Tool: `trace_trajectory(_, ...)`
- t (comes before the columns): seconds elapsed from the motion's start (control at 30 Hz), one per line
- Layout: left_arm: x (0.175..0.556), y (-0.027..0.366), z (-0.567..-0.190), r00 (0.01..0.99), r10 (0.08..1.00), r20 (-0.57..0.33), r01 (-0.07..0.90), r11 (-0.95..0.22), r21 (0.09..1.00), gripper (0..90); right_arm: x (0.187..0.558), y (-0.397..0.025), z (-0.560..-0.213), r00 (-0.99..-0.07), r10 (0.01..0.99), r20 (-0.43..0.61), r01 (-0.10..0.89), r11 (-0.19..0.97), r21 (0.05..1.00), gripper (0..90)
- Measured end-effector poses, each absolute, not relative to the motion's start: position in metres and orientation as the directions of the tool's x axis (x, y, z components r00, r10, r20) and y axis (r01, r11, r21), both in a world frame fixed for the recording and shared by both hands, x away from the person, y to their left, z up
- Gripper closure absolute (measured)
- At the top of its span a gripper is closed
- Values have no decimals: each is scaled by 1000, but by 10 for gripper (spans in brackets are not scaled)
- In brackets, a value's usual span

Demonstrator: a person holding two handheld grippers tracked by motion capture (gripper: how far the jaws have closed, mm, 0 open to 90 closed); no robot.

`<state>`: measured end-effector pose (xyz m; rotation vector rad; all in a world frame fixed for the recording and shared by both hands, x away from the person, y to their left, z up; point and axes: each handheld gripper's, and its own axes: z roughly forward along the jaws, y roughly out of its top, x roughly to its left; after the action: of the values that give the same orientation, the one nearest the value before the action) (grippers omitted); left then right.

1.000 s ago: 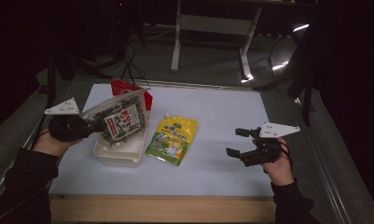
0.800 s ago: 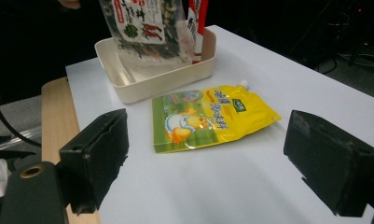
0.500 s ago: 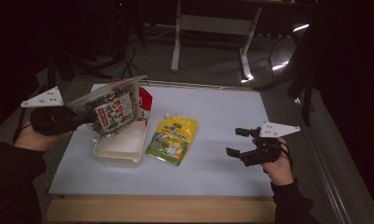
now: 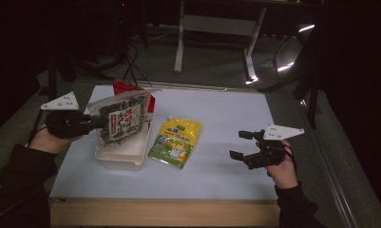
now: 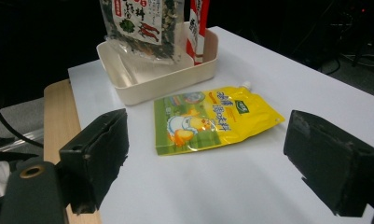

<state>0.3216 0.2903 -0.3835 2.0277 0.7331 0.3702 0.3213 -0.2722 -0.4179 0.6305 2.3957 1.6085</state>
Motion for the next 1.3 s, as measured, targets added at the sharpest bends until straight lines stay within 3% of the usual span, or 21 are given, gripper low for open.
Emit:
trace_trajectory(0.43, 338, 287, -417, 779, 625, -44, 372, -405, 835, 780, 320, -277, -420, -889, 450, 82, 246, 320, 915, 136)
trace_trajectory(0.63, 334, 302, -433, 765, 637, -100, 381, -321, 867, 780, 320, -277, -422, -888, 452, 80, 248, 325, 913, 136)
trace_trajectory(1.07, 330, 303, -436, 773, 629, -82, 360, -329, 873, 779, 319, -274, -423, -889, 453, 75, 243, 327, 913, 137)
trace_trajectory(1.3, 329, 313, -446, 758, 642, -118, 372, -276, 886, 778, 318, -275, -422, -888, 455, 65, 235, 327, 915, 137)
